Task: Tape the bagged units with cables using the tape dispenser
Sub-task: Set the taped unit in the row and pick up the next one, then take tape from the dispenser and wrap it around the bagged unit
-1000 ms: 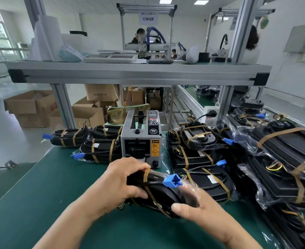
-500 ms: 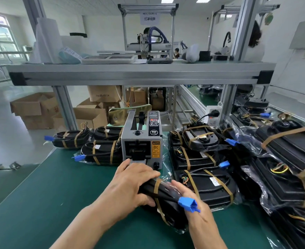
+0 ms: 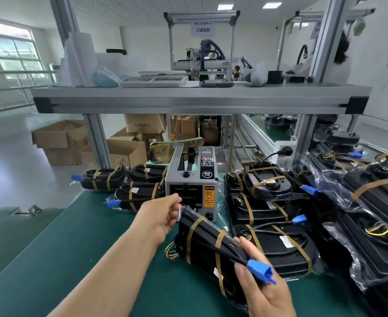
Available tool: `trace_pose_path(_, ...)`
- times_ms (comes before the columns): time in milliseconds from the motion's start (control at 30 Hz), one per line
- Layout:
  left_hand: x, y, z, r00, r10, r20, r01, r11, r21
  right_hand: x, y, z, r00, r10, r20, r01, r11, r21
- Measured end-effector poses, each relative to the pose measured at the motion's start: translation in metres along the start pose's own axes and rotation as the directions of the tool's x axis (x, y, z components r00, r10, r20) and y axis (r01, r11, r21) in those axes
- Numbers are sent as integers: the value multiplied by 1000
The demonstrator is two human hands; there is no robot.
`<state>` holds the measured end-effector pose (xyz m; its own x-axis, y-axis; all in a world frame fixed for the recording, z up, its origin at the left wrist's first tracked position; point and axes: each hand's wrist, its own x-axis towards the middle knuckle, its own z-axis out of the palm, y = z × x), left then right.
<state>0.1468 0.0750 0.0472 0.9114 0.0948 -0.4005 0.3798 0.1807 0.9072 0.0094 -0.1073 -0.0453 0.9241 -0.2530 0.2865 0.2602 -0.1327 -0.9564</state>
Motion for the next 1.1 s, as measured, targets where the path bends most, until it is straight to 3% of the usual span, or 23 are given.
trace_pose_path(67, 15, -4, 9, 990, -135, 33, 138, 985, -104, 0, -1, 2, 1000, 0, 4, 0, 1000, -10)
trace_pose_path(267, 38, -2, 22, 976, -211, 47, 216, 938, -271, 1, -8, 2, 1000, 26, -11, -25, 1000, 9)
trace_pose_path(567, 48, 3, 37, 984, -168, -51, 147, 947, -285, -1, -11, 6, 998, 23, -60, -22, 1000, 12)
trace_pose_path(700, 47, -3, 40, 997, -40, -65, 21, 961, -275, -2, -11, 5, 998, 31, -55, -29, 999, 22)
trace_pose_path(800, 32, -7, 32, 988, -50, -149, -9, 927, -375, -3, -11, 5, 999, 29, -38, -28, 999, 25)
trace_pose_path(867, 13, -7, 23, 978, 115, -174, -149, 970, -195, -4, -12, 5, 999, 31, -30, -30, 999, 29)
trace_pose_path(967, -32, -12, 10, 932, 360, 45, -362, 929, 69, -5, -13, 6, 998, 63, -18, -61, 996, 60)
trace_pose_path(1033, -61, -21, 7, 907, 353, 230, -395, 902, 176, -5, -15, 6, 998, 62, -10, -61, 996, 59)
trace_pose_path(1100, -80, -32, 11, 891, 319, 322, -405, 880, 248, -6, -17, 6, 998, 70, -1, -69, 994, 86)
